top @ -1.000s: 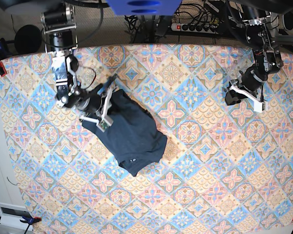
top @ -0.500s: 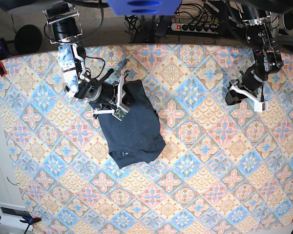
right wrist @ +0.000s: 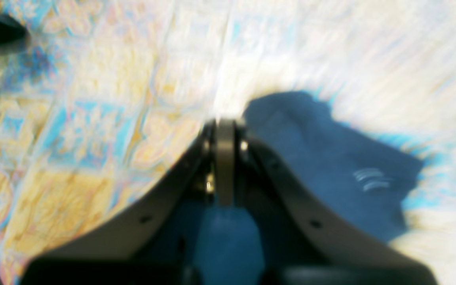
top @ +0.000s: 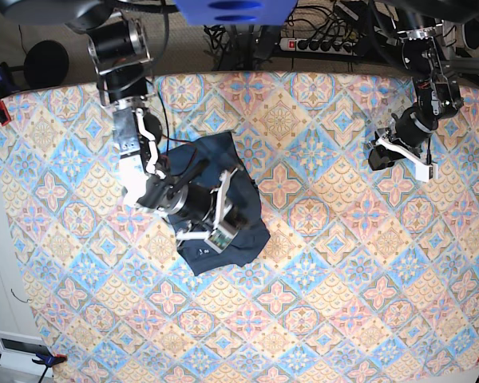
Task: Layout the t-shirt on the table in an organized manner, then fold the t-shirt properly
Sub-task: 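Flatten and square the folded shirt with the right gripper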
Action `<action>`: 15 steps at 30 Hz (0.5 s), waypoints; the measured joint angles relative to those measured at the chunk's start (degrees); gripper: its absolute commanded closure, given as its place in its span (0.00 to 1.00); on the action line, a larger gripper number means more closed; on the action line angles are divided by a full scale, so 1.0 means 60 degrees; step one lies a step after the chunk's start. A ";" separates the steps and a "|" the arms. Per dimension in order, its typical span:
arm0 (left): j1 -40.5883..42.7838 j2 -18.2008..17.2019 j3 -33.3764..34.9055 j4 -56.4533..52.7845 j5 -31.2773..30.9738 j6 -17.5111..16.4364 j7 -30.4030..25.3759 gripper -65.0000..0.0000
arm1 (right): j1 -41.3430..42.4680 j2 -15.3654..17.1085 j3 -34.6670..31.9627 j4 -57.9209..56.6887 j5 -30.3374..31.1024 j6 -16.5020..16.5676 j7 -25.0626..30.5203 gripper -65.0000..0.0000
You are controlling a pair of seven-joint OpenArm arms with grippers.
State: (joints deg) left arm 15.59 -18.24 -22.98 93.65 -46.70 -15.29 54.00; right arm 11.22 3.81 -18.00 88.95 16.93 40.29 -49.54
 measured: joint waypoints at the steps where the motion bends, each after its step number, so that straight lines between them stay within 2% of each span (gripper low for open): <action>1: 0.0022 0.0000 0.0000 0.0000 0.0015 0.0000 0.0004 0.80 | 0.0004 -0.0015 0.0000 -0.0299 -0.0018 0.0025 -0.0117 0.99; 4: 0.0040 0.0022 0.0000 0.0000 0.0015 0.0000 0.0004 0.80 | 0.0412 -0.0415 0.0127 -0.0984 -0.0393 -0.0168 -0.0452 0.99; 7: 0.0040 0.0022 0.0004 0.0000 -0.0015 -0.0004 0.0004 0.80 | 0.1038 -0.1177 0.0113 -0.1803 -0.0018 -0.0120 0.0208 0.99; 9: 0.0033 0.0022 0.0000 0.0000 0.0004 0.0000 0.0007 0.80 | 0.1162 -0.1366 0.0018 -0.2612 0.0080 0.0025 0.0313 0.99; 12: -0.0015 0.0000 -0.0004 0.0000 0.0022 0.0004 0.0004 0.80 | 0.1100 -0.1249 0.0000 -0.3880 -0.0208 -0.0033 0.0441 0.99; 15: -0.0055 0.0026 0.0004 0.0000 -0.0015 -0.0007 -0.0004 0.80 | 0.1508 -0.0958 0.0127 -0.5013 -0.0251 -0.0120 0.1184 0.99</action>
State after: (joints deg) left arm 15.27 -18.09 -22.96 93.65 -46.78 -15.33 53.98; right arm 20.27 -1.93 -17.23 58.87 15.42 39.57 -42.44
